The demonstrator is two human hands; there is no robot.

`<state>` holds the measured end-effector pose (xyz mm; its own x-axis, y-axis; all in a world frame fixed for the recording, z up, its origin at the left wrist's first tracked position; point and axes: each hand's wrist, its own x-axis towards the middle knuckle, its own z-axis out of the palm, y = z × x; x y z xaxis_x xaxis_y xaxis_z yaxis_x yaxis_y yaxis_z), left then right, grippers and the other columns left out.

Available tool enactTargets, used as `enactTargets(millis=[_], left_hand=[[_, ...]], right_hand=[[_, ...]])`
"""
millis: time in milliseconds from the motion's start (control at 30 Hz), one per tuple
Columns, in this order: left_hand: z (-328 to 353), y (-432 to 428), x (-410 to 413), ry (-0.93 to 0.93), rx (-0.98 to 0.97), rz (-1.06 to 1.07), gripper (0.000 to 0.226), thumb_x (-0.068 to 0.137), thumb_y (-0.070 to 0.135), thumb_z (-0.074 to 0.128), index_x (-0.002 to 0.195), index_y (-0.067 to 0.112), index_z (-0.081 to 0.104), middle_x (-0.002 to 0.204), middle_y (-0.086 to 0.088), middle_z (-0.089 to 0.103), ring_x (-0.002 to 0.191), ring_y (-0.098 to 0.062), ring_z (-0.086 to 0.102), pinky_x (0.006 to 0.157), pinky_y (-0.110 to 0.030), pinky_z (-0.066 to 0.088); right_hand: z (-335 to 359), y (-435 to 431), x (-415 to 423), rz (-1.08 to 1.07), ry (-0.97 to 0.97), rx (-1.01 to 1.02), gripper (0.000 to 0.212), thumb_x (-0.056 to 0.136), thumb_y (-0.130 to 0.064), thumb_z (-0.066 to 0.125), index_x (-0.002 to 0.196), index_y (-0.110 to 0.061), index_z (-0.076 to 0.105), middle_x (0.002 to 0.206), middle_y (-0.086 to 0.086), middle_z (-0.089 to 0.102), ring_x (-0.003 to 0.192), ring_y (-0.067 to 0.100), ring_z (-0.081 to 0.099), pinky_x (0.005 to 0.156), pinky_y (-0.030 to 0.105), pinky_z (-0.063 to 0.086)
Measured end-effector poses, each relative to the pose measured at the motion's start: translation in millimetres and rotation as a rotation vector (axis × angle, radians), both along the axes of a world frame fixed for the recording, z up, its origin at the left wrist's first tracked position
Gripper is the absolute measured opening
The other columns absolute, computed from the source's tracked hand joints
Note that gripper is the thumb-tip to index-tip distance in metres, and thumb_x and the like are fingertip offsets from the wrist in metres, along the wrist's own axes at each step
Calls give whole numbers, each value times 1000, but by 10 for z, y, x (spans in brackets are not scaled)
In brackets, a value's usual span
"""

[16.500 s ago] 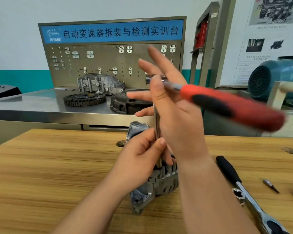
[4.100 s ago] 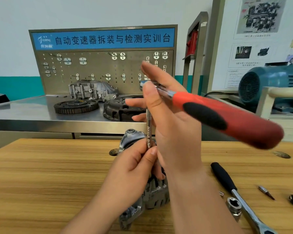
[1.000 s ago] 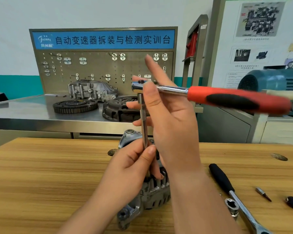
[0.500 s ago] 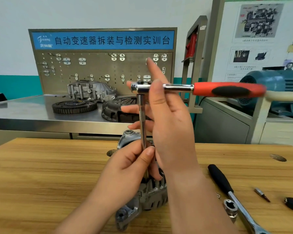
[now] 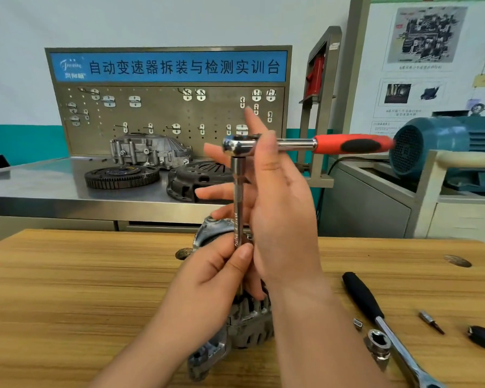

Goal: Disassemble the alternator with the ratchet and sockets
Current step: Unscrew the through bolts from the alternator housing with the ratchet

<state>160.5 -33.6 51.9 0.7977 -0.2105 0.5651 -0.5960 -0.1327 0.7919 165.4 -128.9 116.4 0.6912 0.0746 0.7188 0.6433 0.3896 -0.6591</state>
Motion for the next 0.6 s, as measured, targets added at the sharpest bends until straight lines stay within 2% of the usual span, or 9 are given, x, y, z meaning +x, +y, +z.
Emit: enactTargets(millis=[67,133,200,233,333,433,533,600], left_hand=[[12,-36,-10,-3,-32,5,33,95,39,48,82,15,68,73,-10,70,70,-25,64,65,-30,52],[21,-68,-26,38,-49,32,30,91,26,51,69,16,69,59,-4,67,53,-8,61,50,-13,46],[35,-55,-56,65,-45,40,34,89,20,51,60,19,68,50,4,63,45,2,56,45,-6,40],[32,-47,-46,36,-45,9,33,92,24,50,66,15,68,56,1,66,50,0,58,49,-8,43],[18,-3,-9,32,-64,-88,45,90,46,46,89,6,67,82,-16,70,77,-21,67,68,-20,54],[8,10,12,14,-54,-80,38,88,44,45,95,12,64,89,-18,69,85,-27,65,76,-29,53],[7,-7,13,-24,-19,-2,34,92,41,43,89,16,66,82,-8,72,82,-29,64,74,-35,50],[3,-21,18,-48,-30,19,39,93,42,43,87,12,67,78,-8,71,75,-24,64,64,-27,51]], right_hand=[[13,13,-23,-96,-103,-21,39,94,-37,50,131,-45,48,104,3,71,74,16,72,54,22,54],[19,19,-26,-122,-156,-38,44,92,-32,57,133,-44,47,108,-1,71,79,22,72,59,24,56],[16,31,-35,-76,-136,-38,39,91,-37,58,128,-45,48,112,6,68,78,27,72,61,24,56],[9,35,-36,-66,-111,-41,38,92,-41,54,129,-44,48,110,5,70,73,24,72,58,24,56],[-19,25,-2,17,-3,1,45,90,-55,41,130,-38,52,101,3,75,61,16,70,52,24,53],[-23,12,23,52,27,38,39,91,-55,42,126,-41,54,101,7,74,60,17,69,51,23,52],[-13,24,19,-27,-80,37,35,90,-47,52,124,-49,54,108,11,70,68,14,71,52,20,53],[6,20,17,-69,-150,4,38,89,-42,52,126,-50,53,113,3,69,72,11,72,53,19,52]])
